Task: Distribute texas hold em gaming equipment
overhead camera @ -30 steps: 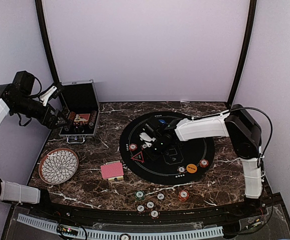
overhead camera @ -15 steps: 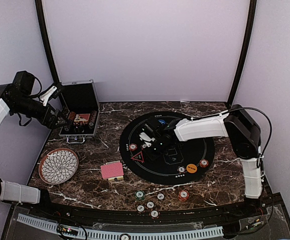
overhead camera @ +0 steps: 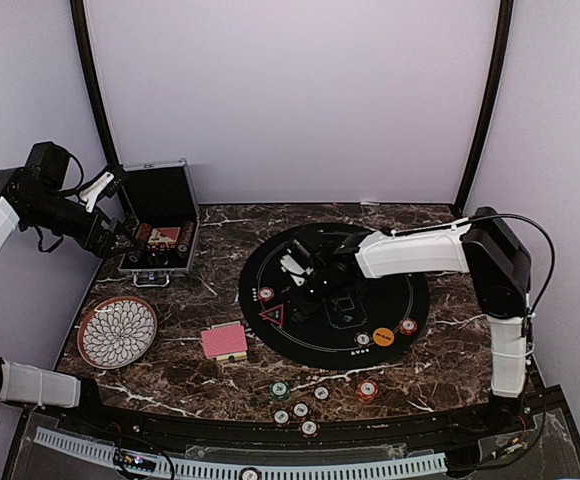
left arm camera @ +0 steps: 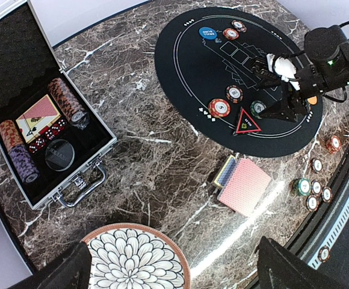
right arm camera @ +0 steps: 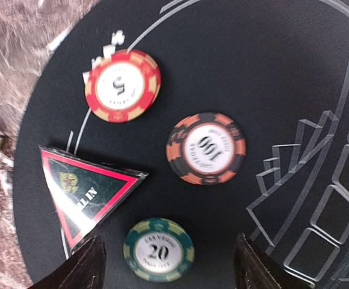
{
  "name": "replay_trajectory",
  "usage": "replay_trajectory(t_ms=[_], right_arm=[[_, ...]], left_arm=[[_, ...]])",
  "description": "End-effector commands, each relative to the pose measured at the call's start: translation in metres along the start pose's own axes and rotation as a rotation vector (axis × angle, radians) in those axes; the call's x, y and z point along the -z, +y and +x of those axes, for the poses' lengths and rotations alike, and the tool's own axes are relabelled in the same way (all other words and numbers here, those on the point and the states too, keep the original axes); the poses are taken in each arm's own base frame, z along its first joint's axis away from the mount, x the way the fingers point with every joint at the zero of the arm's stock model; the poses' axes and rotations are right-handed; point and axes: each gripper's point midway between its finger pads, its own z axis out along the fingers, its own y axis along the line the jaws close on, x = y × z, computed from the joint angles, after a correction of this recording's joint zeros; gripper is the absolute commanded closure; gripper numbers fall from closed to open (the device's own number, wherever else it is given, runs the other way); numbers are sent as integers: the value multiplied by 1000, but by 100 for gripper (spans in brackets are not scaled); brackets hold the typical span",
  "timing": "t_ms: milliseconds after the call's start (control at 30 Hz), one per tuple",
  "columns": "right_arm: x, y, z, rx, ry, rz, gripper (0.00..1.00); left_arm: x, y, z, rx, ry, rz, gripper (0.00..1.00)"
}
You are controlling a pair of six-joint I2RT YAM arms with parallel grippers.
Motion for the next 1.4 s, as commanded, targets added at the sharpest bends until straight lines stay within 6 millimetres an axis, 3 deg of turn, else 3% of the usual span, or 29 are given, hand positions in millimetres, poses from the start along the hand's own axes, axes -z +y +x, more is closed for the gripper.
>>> replay_trajectory(t_ms=[0, 167, 367, 567, 700, 967, 1367], right_arm=[[44, 6, -30, 13, -128, 24, 24], [70, 35, -24, 75, -150, 9, 20], [92, 82, 5, 169, -117, -72, 17], [98, 127, 41, 251, -65, -179, 18], [93, 146, 60, 290, -32, -228, 20], [75, 169, 87, 365, 47, -272, 22], [56, 170, 99, 385, 89, -261, 21]], left_arm=[[1, -1, 3, -8, 4, 1, 1], [1, -1, 4, -8, 5, 1, 1], [2, -2, 4, -9, 3, 1, 1], [4, -3, 3, -7, -2, 3, 1], [6, -5, 3, -8, -8, 2, 1], [11, -8, 1, -11, -16, 5, 1], [13, -10, 1, -13, -21, 7, 1]])
